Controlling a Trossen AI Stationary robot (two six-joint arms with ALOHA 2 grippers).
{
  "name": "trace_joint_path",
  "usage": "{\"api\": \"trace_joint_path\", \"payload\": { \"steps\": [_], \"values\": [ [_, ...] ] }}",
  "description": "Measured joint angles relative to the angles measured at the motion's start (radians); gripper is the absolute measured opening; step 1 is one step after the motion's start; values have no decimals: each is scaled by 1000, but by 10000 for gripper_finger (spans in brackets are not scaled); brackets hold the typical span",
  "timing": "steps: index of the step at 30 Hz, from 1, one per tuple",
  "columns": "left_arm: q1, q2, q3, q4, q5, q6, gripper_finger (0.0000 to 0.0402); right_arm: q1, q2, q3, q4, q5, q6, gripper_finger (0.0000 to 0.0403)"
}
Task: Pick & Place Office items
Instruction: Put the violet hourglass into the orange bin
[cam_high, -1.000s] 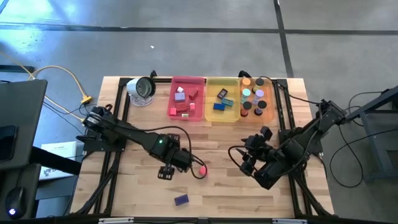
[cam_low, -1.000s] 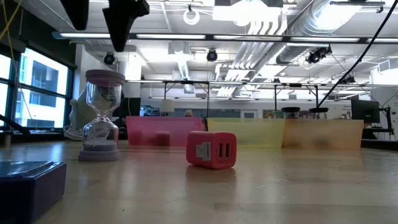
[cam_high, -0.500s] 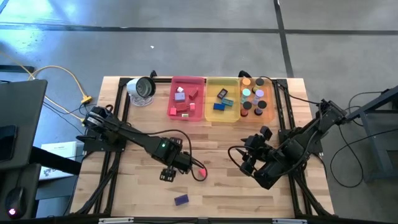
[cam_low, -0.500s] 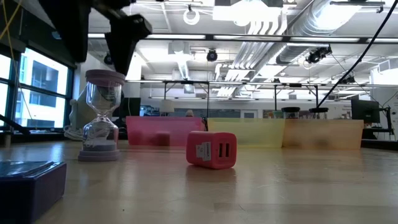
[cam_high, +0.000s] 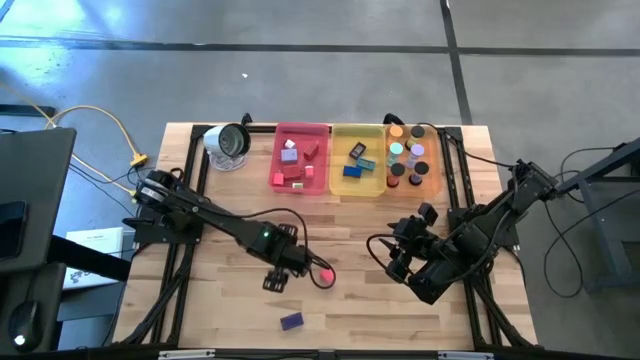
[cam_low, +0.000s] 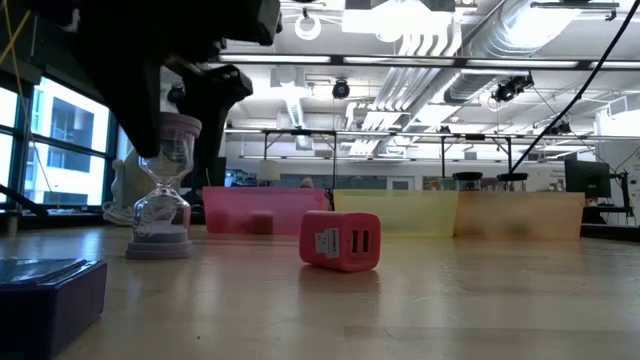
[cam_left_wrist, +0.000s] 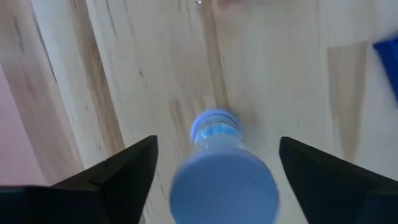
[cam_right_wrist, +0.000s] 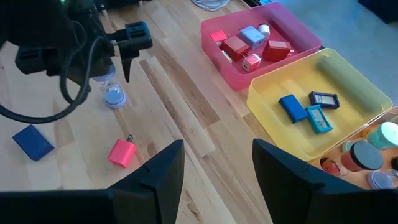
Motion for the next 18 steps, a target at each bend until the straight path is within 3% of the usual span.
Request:
{"api": "trace_joint_path", "payload": {
  "steps": [10, 18],
  "values": [
    [0, 0, -57, 59, -5, -12, 176, 0, 0, 0, 0, 0, 1, 178],
    [6, -4, -57, 57, -7, -17, 176, 0, 0, 0, 1, 0, 0, 178]
  ]
}}
